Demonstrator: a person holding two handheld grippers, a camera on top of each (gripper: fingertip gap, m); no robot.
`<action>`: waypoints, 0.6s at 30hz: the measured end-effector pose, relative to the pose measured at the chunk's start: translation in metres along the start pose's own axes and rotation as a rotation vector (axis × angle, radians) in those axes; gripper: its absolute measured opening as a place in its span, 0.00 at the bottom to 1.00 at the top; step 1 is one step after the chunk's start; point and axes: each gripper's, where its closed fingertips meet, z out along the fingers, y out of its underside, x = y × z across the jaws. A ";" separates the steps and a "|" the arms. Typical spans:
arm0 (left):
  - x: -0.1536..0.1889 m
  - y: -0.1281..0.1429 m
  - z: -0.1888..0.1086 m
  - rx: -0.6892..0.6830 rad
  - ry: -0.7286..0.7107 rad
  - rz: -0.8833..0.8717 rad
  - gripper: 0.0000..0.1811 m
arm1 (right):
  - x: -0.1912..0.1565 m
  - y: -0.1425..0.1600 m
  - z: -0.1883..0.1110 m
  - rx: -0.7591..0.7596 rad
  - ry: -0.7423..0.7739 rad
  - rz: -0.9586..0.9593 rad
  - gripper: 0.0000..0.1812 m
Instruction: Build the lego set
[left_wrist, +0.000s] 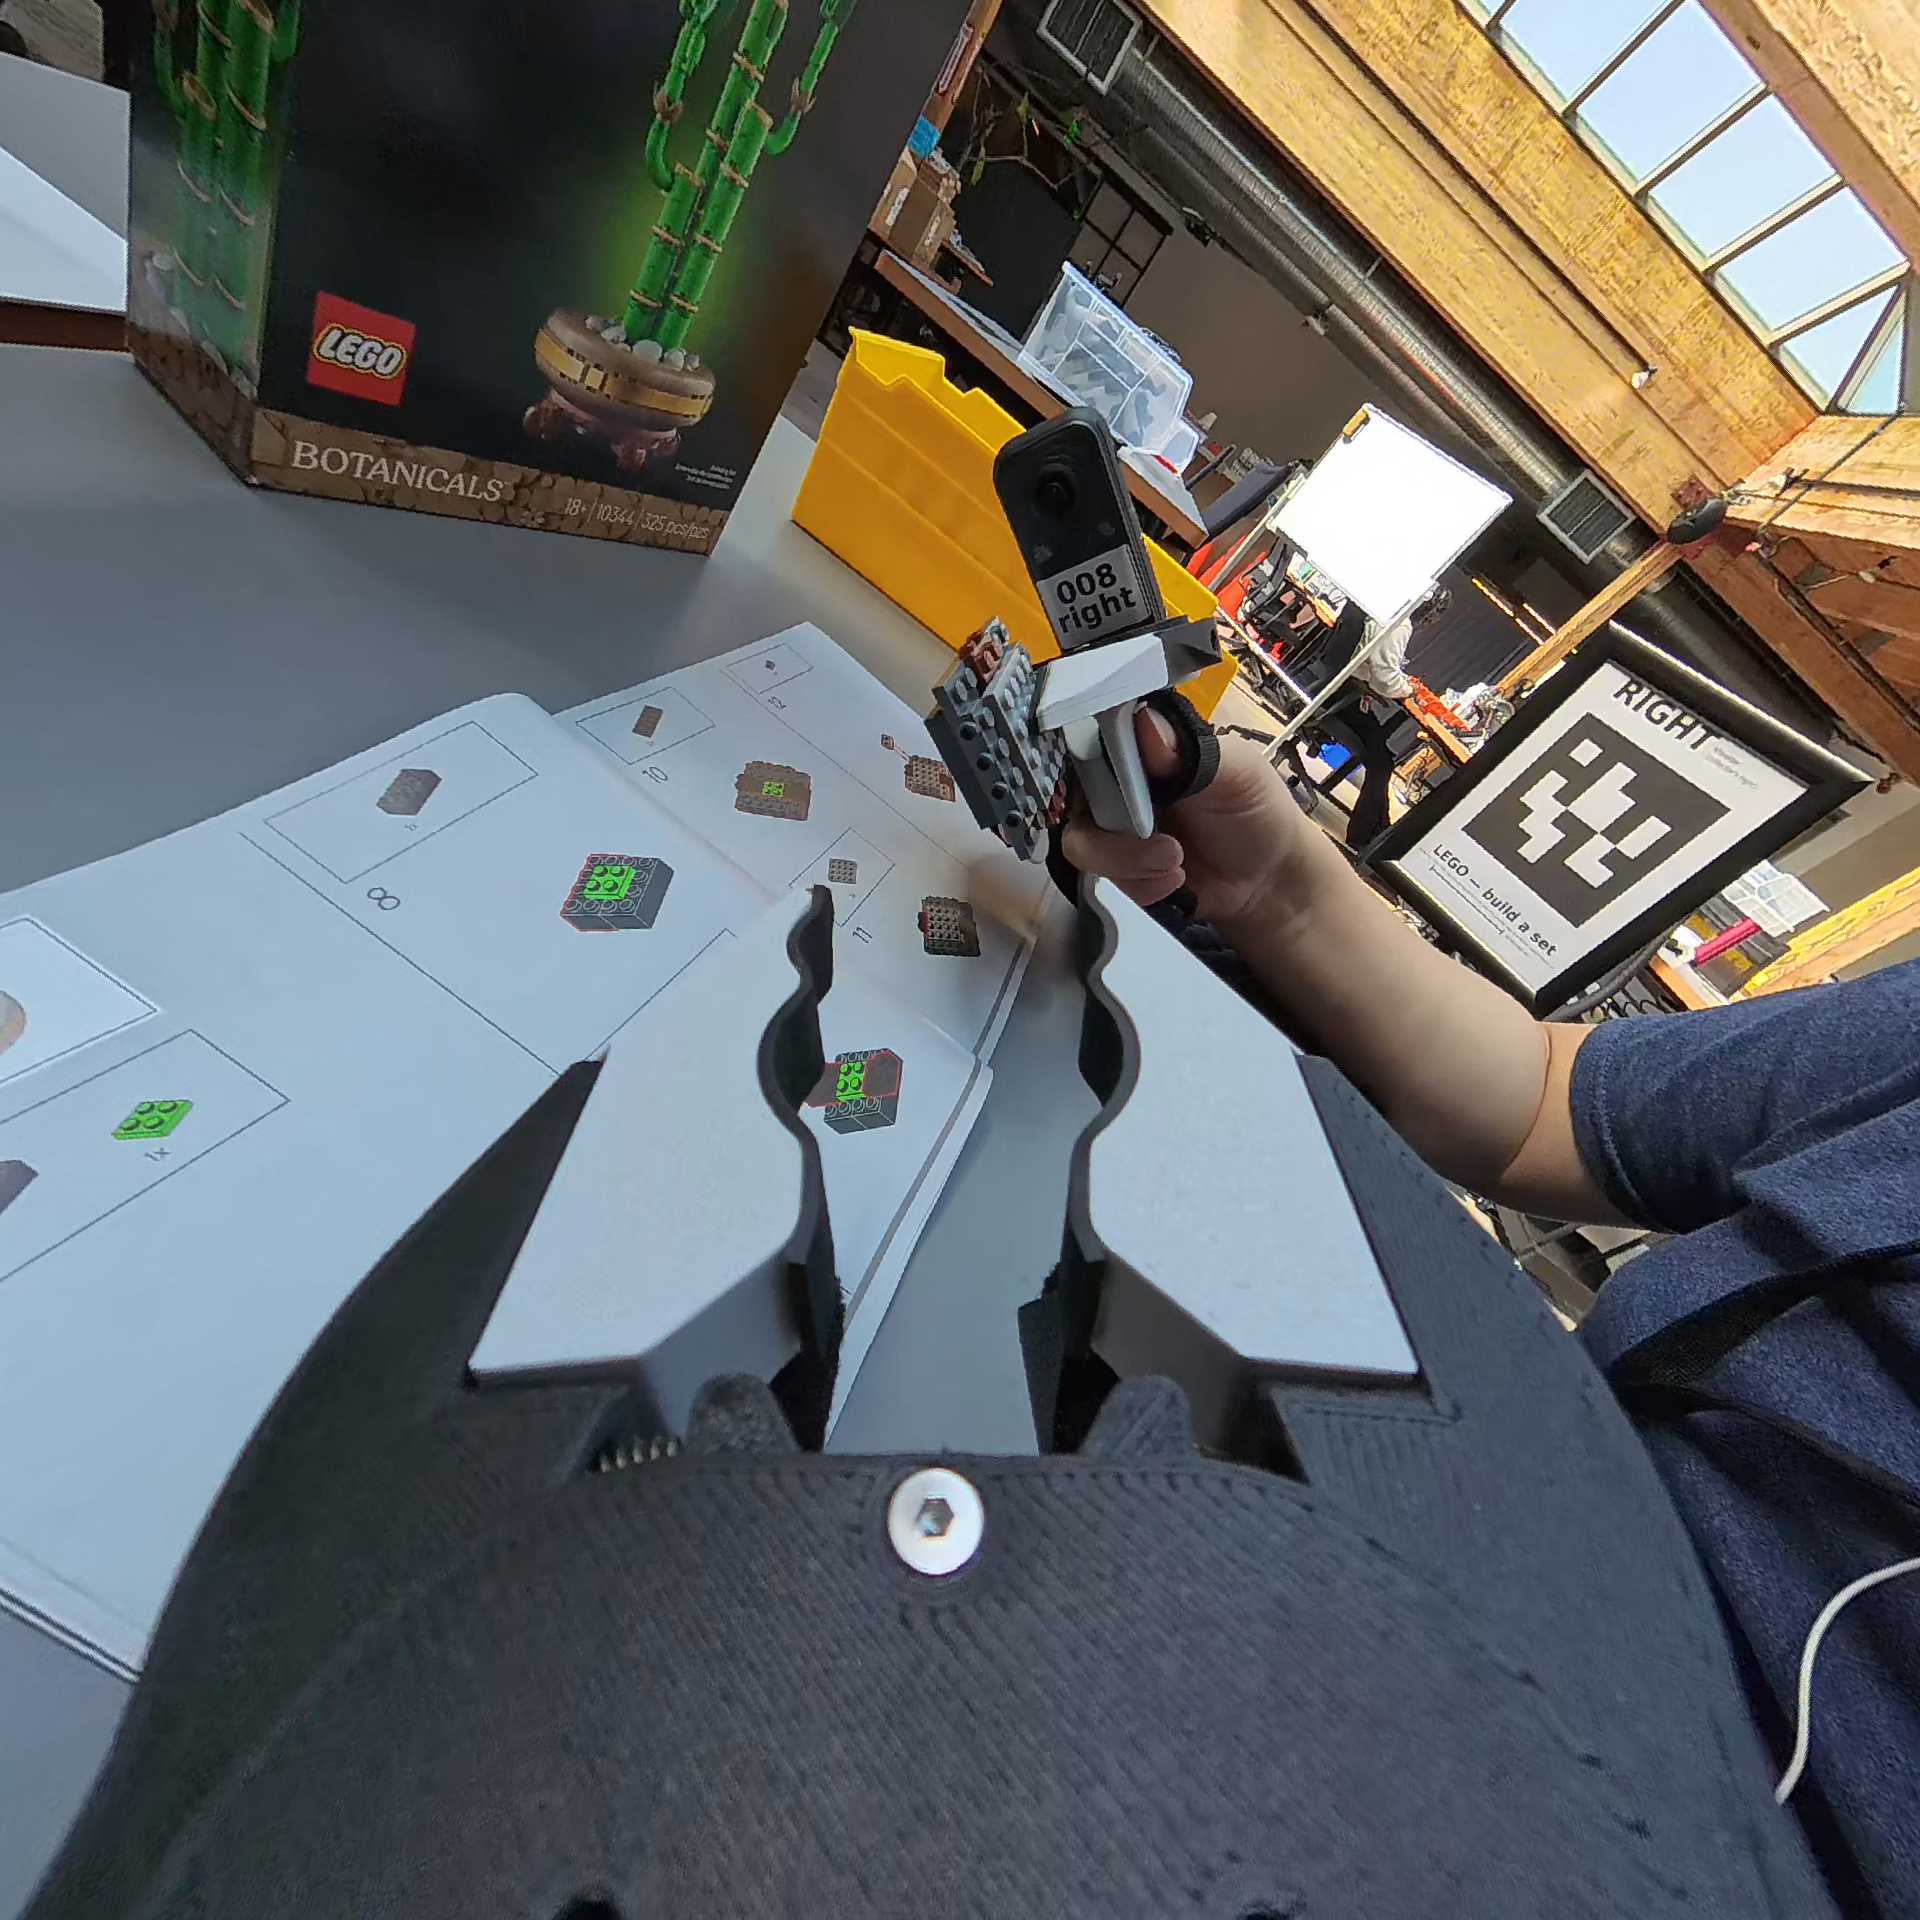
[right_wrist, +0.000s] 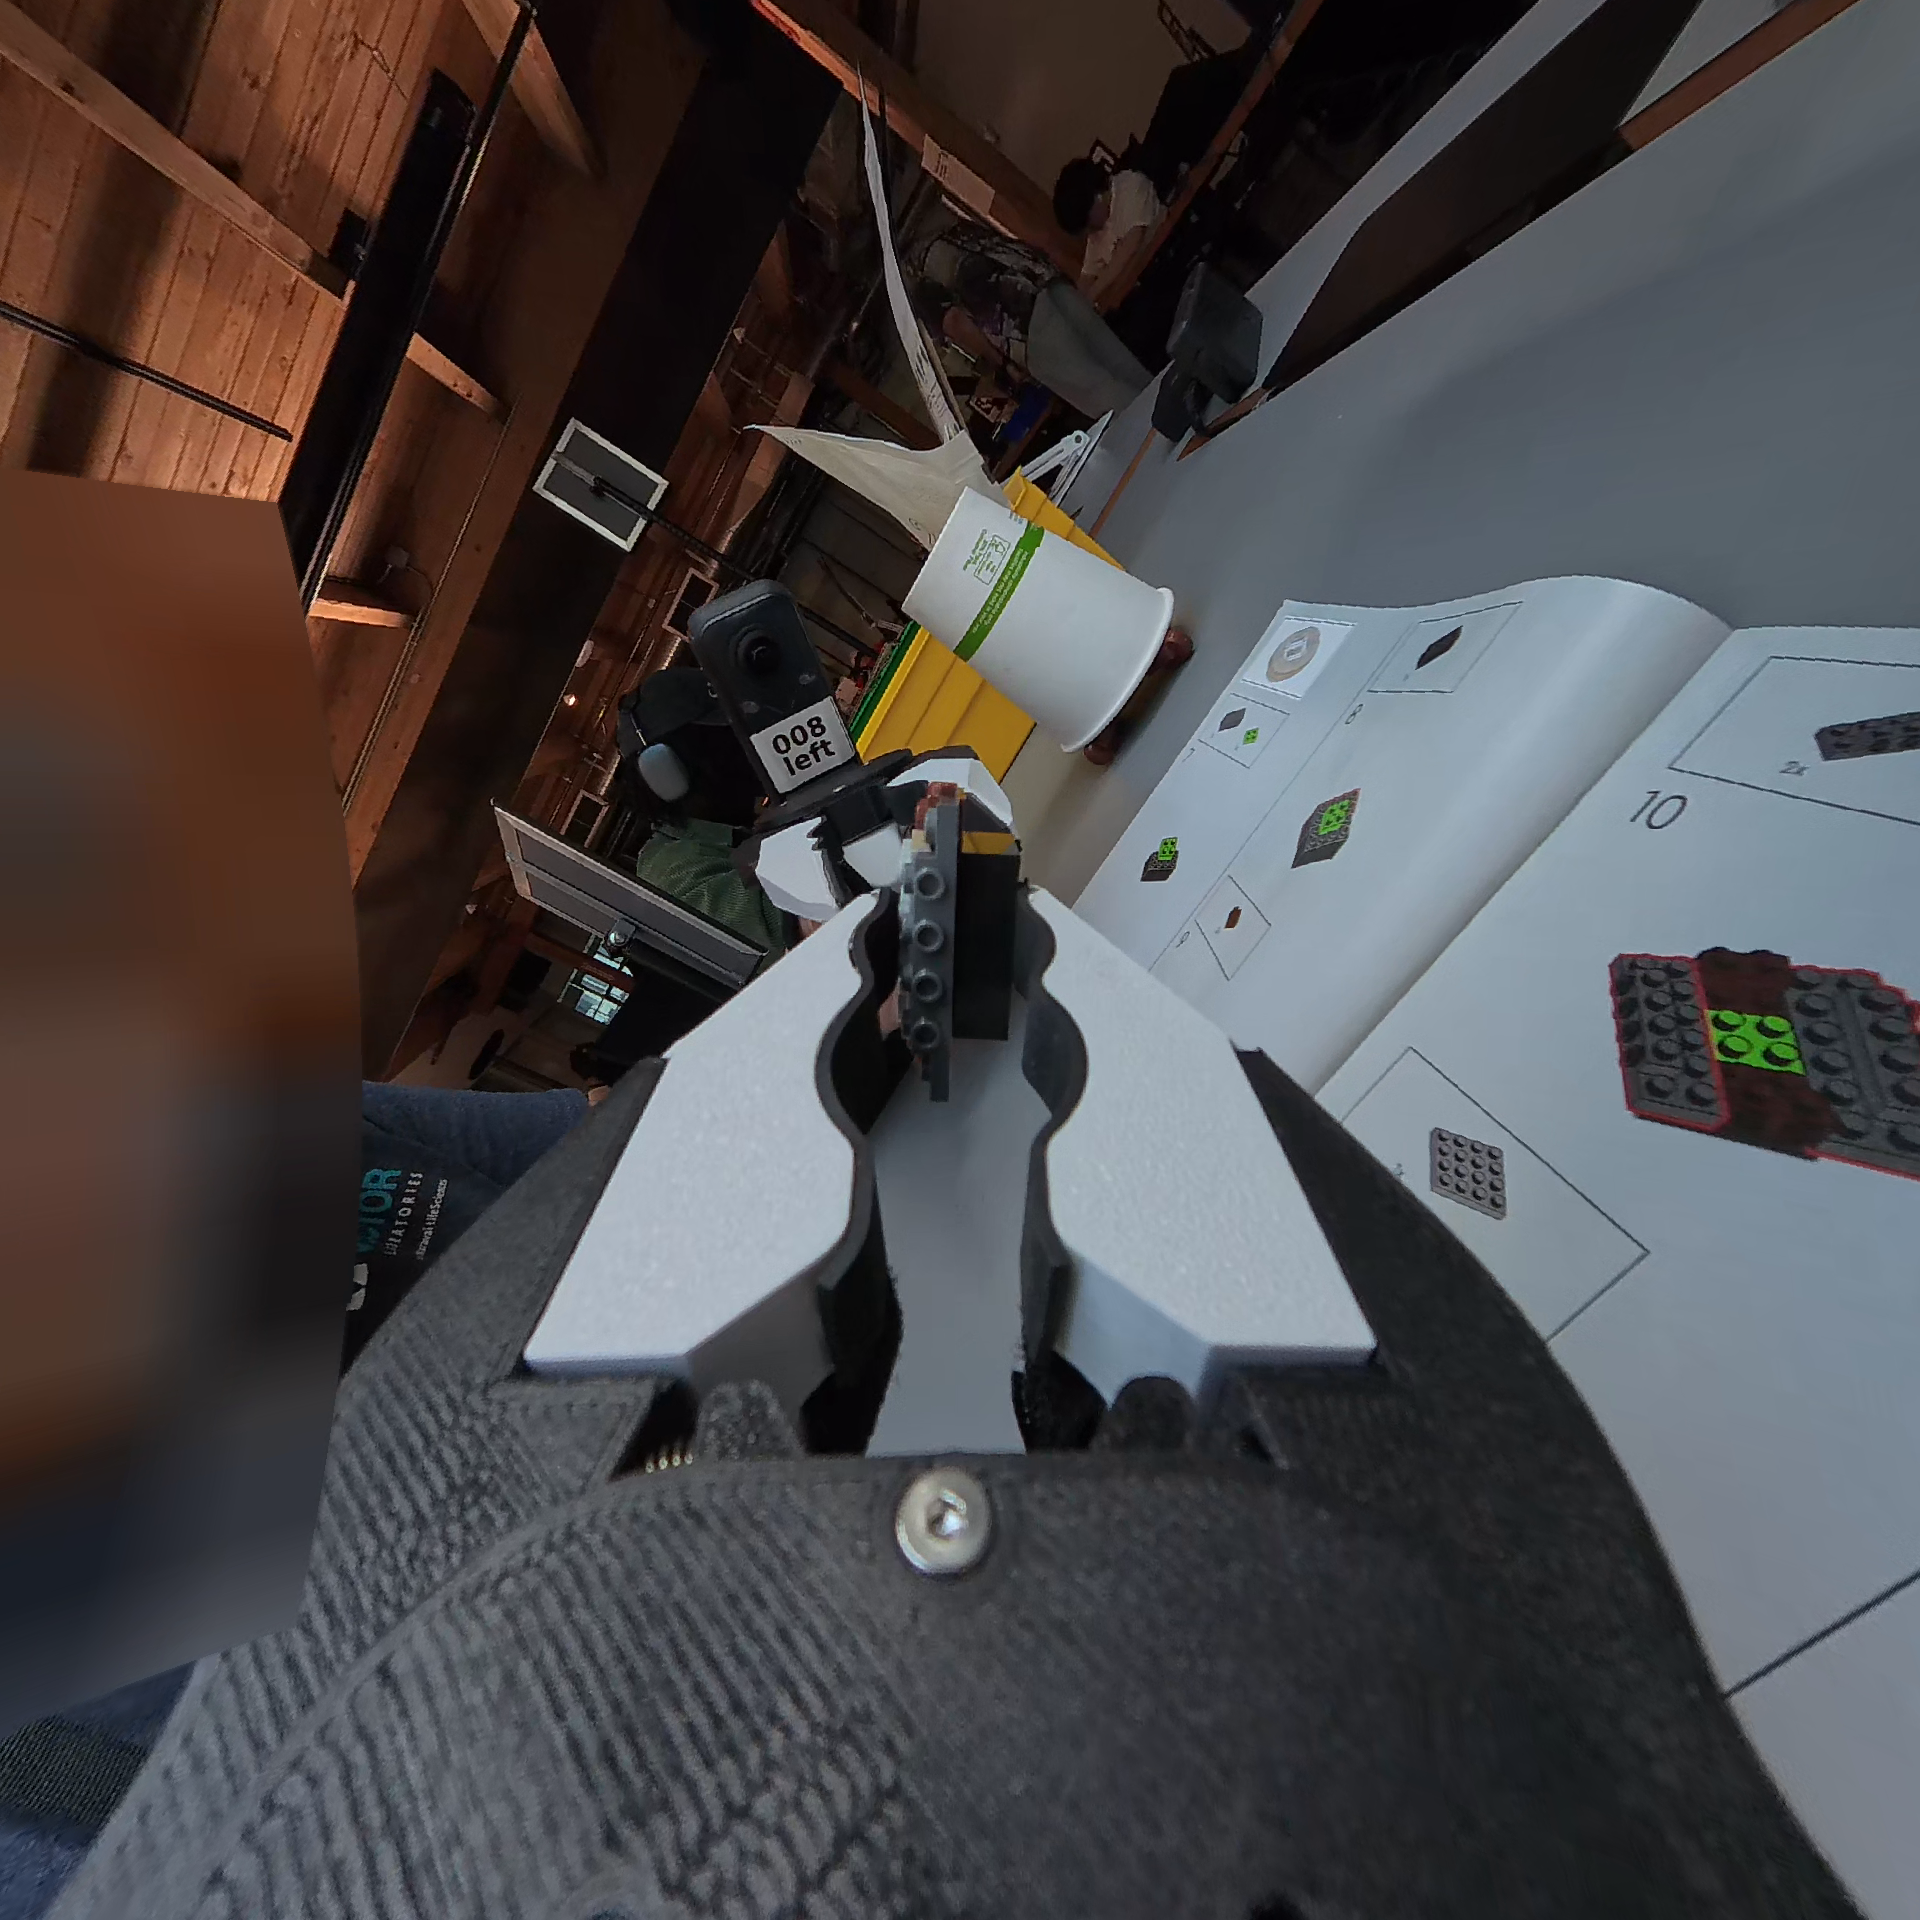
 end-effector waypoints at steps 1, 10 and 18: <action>0.000 0.000 0.000 -0.001 0.000 0.001 0.25 | 0.000 0.000 0.000 -0.001 0.001 0.002 0.11; -0.001 0.002 0.001 -0.012 -0.003 0.001 0.25 | -0.003 -0.001 0.000 0.007 -0.027 0.030 0.11; -0.001 0.004 0.002 -0.016 0.003 -0.015 0.25 | -0.006 -0.001 -0.001 0.008 -0.042 0.034 0.11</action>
